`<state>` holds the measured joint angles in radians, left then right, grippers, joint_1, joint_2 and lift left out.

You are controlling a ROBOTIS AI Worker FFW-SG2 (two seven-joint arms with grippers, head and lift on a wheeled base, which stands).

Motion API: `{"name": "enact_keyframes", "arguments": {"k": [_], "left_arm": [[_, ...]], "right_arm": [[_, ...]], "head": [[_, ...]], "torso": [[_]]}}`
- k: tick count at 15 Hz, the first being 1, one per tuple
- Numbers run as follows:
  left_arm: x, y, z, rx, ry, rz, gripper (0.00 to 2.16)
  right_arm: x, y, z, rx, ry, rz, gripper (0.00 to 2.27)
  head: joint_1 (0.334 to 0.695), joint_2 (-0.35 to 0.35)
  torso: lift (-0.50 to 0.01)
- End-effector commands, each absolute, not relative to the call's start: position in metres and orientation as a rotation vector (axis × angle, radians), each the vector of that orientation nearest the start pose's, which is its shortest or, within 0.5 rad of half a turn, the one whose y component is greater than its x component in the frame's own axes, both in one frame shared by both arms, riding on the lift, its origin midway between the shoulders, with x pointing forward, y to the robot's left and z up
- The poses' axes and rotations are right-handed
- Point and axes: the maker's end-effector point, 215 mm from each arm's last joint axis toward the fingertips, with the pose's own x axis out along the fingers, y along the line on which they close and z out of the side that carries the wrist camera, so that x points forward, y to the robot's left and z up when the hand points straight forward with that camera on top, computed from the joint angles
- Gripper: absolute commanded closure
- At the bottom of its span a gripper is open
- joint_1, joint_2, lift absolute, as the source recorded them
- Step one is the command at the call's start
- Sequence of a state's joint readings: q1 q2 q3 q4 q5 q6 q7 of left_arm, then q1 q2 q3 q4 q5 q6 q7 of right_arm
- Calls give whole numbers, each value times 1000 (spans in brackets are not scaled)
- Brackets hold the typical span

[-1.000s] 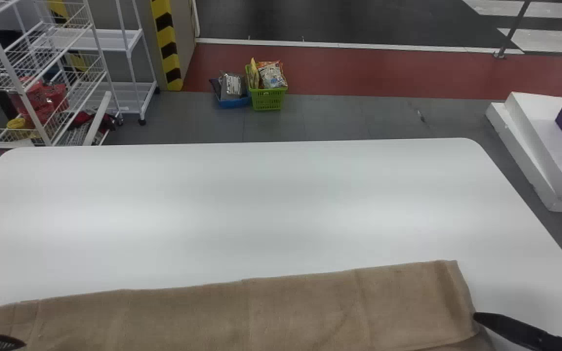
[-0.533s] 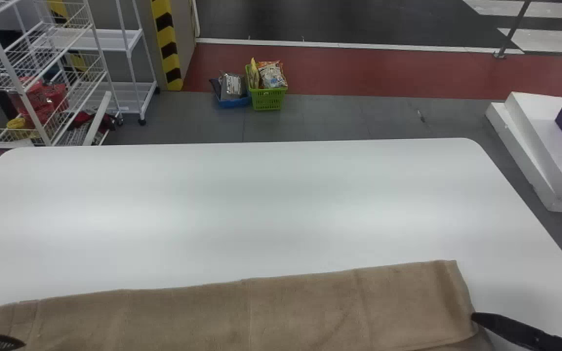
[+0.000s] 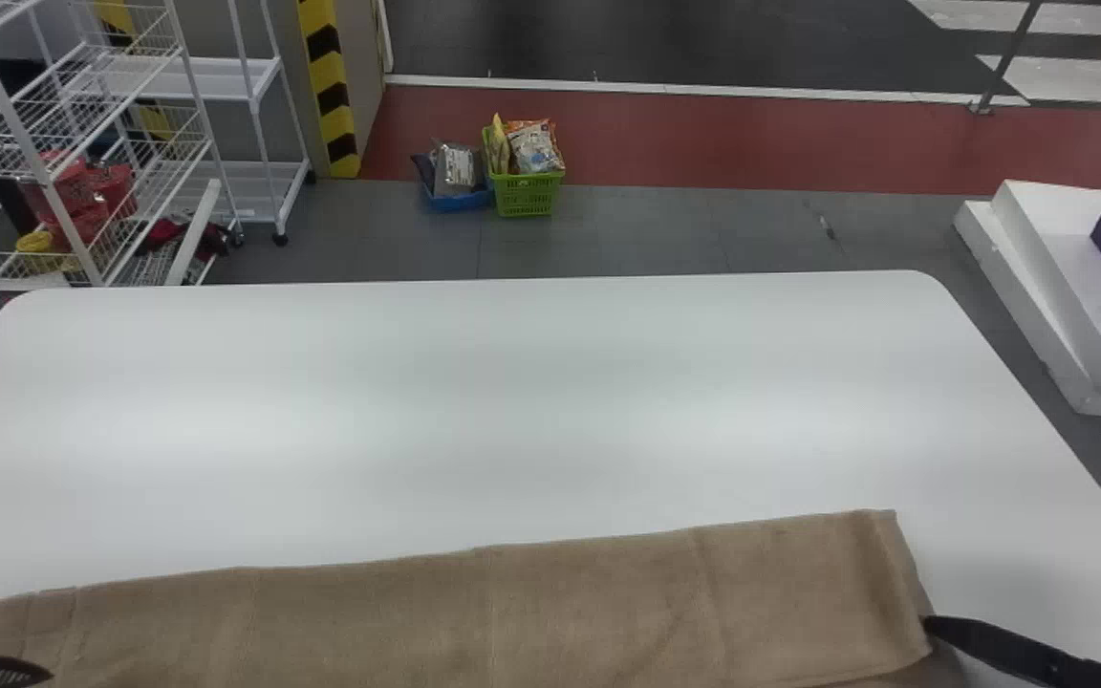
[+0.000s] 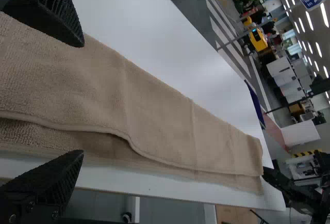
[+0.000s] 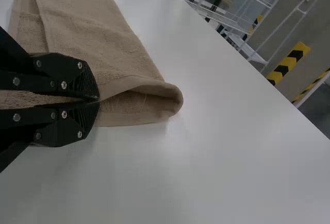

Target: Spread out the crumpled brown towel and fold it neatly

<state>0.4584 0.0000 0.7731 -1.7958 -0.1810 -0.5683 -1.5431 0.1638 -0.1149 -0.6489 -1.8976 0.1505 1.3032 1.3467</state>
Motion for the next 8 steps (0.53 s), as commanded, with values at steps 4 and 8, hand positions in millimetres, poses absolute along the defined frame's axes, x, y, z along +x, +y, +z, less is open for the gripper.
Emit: {"name": "enact_keyframes", "arguments": {"k": [4, 8], "left_arm": [[264, 329, -414, 625, 256, -924, 76], [264, 329, -413, 629, 255, -927, 76]], "right_arm": [[348, -352, -445, 719, 791, 441, 1325], [352, -347, -420, 815, 699, 494, 1325]], "head": [[695, -45], [695, -41]], "torso": [[-128], [-128]]}}
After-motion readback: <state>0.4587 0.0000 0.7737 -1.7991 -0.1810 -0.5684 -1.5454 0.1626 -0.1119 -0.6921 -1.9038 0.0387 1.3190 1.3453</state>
